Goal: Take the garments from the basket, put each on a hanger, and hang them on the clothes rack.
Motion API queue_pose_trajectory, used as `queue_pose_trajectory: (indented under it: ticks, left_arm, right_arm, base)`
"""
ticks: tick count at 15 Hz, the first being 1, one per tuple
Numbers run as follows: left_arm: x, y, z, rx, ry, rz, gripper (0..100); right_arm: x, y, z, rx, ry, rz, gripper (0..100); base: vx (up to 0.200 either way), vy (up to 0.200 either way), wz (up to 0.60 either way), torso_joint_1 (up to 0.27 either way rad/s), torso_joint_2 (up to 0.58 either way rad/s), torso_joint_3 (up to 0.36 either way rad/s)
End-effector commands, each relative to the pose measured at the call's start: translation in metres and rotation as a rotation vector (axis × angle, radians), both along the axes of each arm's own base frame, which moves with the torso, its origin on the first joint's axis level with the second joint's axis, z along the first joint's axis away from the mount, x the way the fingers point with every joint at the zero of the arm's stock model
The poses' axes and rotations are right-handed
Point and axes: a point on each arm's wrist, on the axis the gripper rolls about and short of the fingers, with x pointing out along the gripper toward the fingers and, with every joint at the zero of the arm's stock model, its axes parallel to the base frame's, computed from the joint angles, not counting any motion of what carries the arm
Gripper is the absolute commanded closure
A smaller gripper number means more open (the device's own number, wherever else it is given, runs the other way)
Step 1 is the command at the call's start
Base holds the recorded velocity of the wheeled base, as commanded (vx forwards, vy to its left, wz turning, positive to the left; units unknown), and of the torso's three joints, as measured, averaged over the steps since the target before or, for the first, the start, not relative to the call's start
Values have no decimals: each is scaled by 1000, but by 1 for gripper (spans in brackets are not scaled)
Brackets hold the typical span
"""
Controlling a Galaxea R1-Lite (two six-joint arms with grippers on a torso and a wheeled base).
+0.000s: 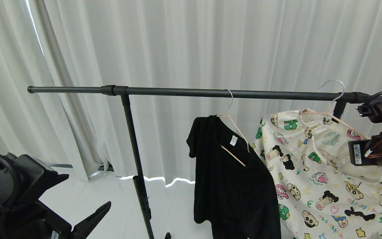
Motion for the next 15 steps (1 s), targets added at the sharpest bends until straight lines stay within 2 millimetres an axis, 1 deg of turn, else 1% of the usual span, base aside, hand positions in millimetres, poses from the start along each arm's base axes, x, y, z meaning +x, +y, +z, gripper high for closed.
queue_pose_trajectory:
  ticks: [1,2,6,11,13,15]
  left_arm:
    - [0,0,0,0,1,-1,0]
    - [0,0,-1,1,2,-1,0]
    - [-1,-1,-1,3,2,-11,0]
    - [-2,-1,0,0,-4,-17,0]
    - [-2,-1,0,1,-6,-16,0]
    - [-2,-1,0,11,-10,-22,0]
  right_arm:
    - [2,1,-3,-3,11,3,100]
    - [2,1,-3,-3,11,3,100]
    - [5,2,-5,-7,21,1,100]
    - [22,7,-17,-26,52,-15,100]
    - [32,10,-27,-44,59,-40,100]
    - [35,11,-30,-49,64,-40,100]
  base:
    - [200,0,0,7,2,7]
    - [200,0,0,7,2,2]
    - [0,0,0,0,0,0]
    - [0,0,0,0,0,0]
    - [0,0,0,0,0,0]
    - [0,0,0,0,0,0]
